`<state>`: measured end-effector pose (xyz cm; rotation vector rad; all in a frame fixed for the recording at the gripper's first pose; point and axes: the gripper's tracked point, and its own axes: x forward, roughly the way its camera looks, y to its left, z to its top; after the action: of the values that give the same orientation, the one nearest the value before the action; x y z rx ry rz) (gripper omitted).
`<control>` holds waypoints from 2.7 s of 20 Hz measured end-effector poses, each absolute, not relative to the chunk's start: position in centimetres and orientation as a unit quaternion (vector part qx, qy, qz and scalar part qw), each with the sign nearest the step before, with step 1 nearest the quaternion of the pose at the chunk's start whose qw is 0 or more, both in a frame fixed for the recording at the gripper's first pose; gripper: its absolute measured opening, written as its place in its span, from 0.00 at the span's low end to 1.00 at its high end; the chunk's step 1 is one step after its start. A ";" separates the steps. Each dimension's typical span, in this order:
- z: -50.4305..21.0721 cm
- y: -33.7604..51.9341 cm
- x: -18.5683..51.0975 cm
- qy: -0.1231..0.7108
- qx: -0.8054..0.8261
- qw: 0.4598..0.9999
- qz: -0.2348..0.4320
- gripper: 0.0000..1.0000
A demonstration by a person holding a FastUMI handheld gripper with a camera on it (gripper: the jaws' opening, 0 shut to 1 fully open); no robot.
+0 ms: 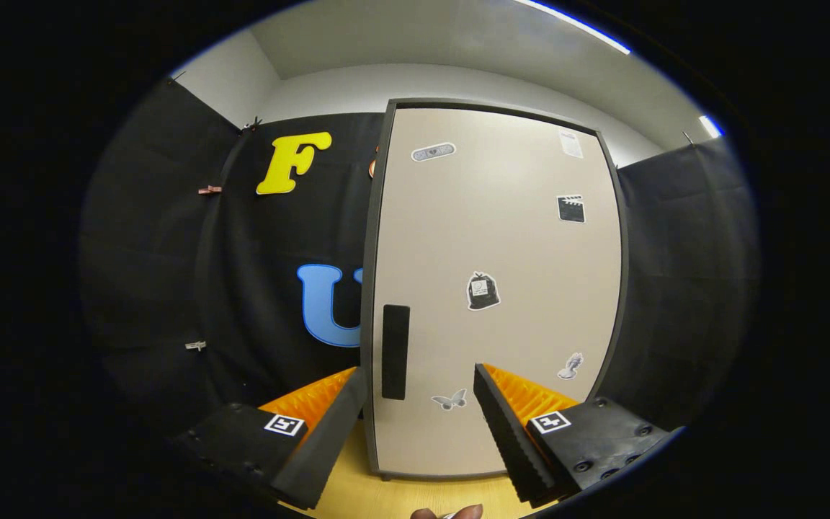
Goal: Open the shoe cabinet door, grab the shoes and put them into the shoe cabinet, then close the shoe cabinet door.
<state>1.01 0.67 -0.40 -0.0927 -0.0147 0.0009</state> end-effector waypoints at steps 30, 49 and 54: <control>-5.1 3.1 14.1 0.037 0.011 0.999 -0.015 0.94; -3.4 3.1 8.2 0.047 0.015 0.999 0.010 0.14; -2.8 1.4 4.1 0.051 0.030 0.998 0.034 0.14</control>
<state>4.15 1.42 -2.81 0.0592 0.1021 0.0683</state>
